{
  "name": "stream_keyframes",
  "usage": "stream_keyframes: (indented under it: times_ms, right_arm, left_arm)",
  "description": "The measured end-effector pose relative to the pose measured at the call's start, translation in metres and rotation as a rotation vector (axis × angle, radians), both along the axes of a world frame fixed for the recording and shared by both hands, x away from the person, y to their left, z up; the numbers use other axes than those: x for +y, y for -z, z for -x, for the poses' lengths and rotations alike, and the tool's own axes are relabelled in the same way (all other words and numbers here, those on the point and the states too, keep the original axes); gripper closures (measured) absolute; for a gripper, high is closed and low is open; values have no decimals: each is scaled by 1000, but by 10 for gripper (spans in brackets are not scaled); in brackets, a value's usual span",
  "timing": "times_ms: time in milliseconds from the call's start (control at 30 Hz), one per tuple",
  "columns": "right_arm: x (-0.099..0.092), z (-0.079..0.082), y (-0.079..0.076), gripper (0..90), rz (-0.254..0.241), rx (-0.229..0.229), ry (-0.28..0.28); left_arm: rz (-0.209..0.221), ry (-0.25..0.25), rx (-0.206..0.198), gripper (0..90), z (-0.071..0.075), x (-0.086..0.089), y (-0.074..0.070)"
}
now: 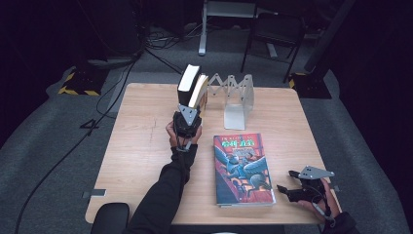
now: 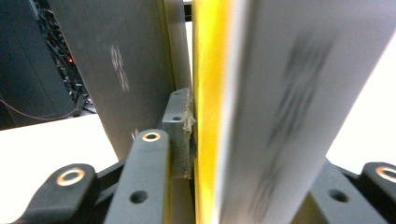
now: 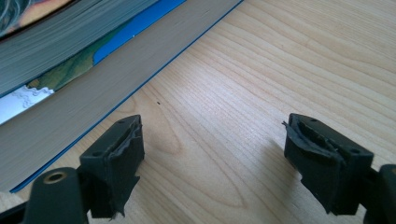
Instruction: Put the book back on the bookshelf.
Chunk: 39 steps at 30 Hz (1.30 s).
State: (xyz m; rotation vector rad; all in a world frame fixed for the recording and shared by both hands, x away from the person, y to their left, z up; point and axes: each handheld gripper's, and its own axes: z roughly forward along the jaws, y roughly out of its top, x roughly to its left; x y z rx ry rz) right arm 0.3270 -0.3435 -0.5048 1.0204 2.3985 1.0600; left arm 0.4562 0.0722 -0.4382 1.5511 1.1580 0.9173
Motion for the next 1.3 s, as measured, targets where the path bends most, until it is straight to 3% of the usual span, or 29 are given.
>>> stream_keyframes:
  times_ms: [100, 200, 333, 400, 600, 767, 967, 1067, 1200, 1300]
  right_arm:
    - [0, 0, 0, 200, 0, 0, 0]
    - [0, 0, 0, 200, 0, 0, 0]
    - [0, 0, 0, 200, 0, 0, 0]
    - [0, 0, 0, 200, 0, 0, 0]
    - [0, 0, 0, 200, 0, 0, 0]
    - [0, 0, 0, 199, 0, 1, 0]
    - [0, 0, 0, 199, 0, 1, -1]
    - [0, 0, 0, 199, 0, 1, -1]
    - [0, 0, 0, 199, 0, 0, -1]
    - [0, 0, 0, 199, 0, 0, -1]
  left_arm:
    - [1, -2, 12, 630, 4, 2, 7]
    - [-7, -5, 24, 642, 8, 6, 16]
    - [17, -5, 62, 711, 11, 9, 29]
    - [17, -3, 57, 727, 12, 9, 32]
    - [-9, -25, 59, 745, 7, -2, 30]
    - [17, -65, 79, 746, -4, -8, 27]
    - [40, -63, 77, 736, -8, -10, 28]
    - [51, -34, 86, 704, -6, -7, 29]
    - [60, -1, 112, 567, 0, -6, 33]
    - [74, 16, 125, 532, 4, -2, 35]
